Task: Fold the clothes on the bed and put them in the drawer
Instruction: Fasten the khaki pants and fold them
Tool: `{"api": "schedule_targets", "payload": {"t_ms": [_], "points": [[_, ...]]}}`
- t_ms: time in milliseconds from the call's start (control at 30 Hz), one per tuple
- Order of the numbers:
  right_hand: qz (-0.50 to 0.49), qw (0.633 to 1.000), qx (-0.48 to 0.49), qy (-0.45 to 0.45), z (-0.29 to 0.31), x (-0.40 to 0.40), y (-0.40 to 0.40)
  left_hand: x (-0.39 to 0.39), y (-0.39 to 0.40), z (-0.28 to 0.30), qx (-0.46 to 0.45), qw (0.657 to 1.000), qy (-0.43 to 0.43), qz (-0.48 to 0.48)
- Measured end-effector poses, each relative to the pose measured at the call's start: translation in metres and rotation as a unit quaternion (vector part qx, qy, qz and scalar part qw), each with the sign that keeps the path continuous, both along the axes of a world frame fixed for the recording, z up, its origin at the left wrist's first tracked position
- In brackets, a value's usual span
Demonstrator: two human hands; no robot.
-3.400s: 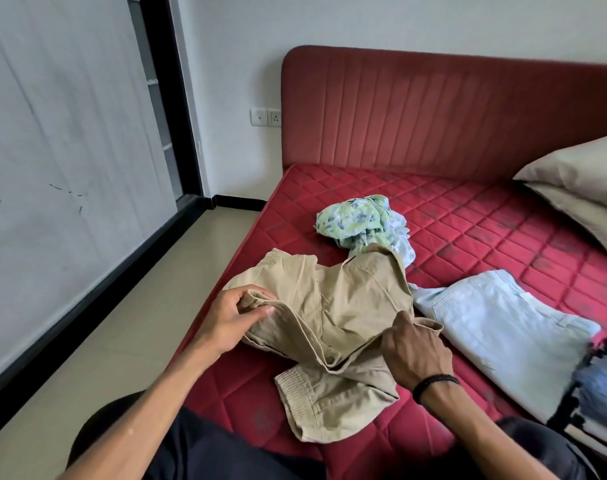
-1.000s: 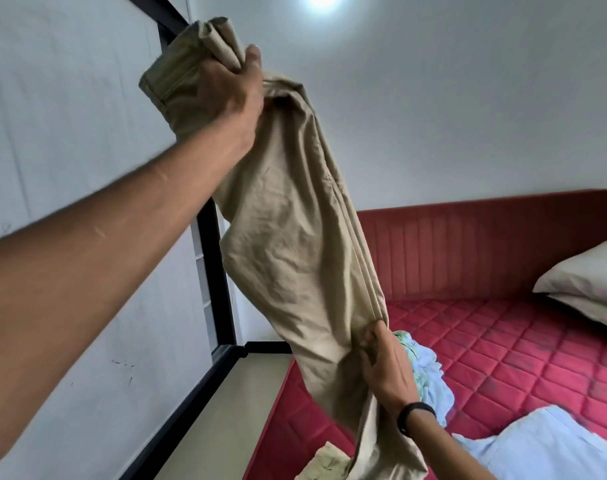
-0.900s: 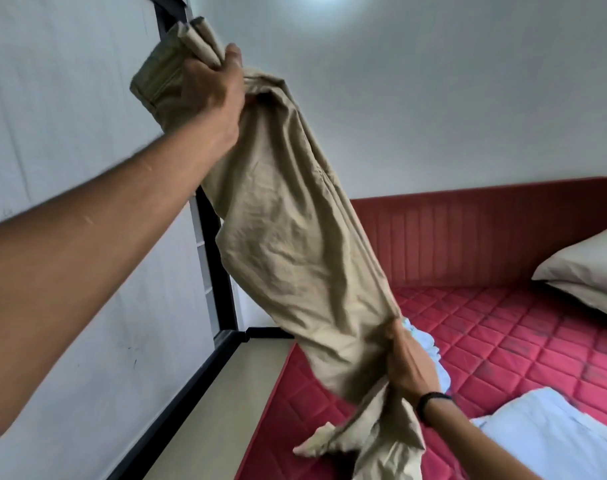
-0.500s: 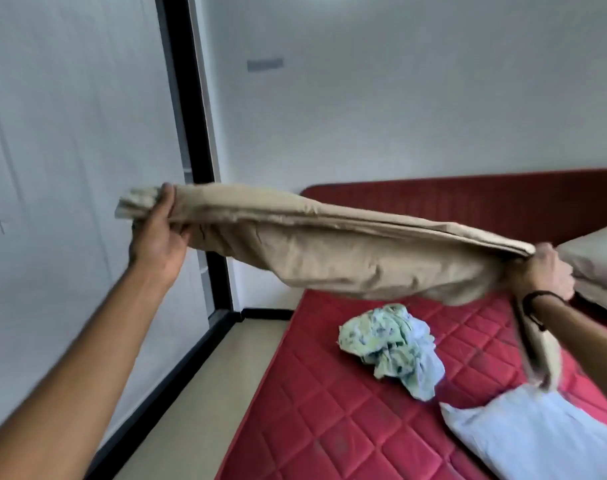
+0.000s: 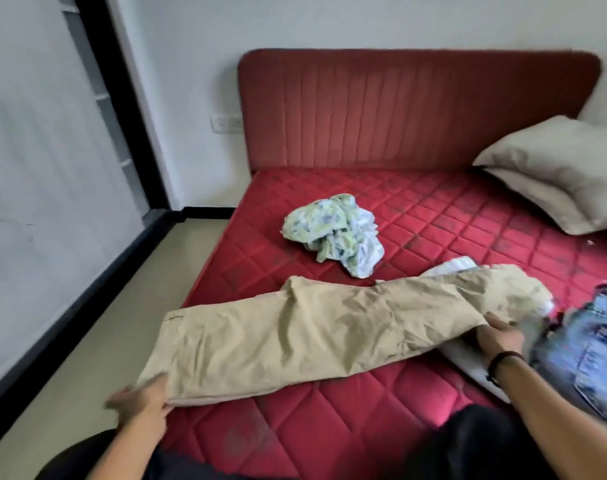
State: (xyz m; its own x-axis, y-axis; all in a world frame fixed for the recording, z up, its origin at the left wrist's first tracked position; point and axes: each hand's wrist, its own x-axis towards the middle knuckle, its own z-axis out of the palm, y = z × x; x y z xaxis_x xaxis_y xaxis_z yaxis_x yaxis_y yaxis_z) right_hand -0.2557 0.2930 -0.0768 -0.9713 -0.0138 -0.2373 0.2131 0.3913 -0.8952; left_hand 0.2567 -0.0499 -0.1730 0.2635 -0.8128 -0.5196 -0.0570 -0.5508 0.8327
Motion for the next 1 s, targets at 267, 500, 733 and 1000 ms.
{"api": "schedule_targets", "payload": {"t_ms": [267,500,733,1000], "points": [[-0.115,0.911,-0.369,-0.142,0.026,-0.027,-0.007,-0.123,0.055,0.048,-0.417,0.759,-0.321,-0.383],[-0.075,0.868,-0.459,-0.175,0.042,-0.104,-0.009,-0.298,0.115,0.026,-0.458,0.643,-0.303,-0.534],[-0.037,0.900,-0.421,-0.104,0.038,-0.178,-0.009,-0.323,0.140,-0.002,-0.453,0.634,-0.409,-0.475],[-0.052,0.891,-0.449,-0.032,0.040,-0.207,-0.014,-0.324,0.129,0.014,-0.321,0.626,-0.448,-0.552]]}}
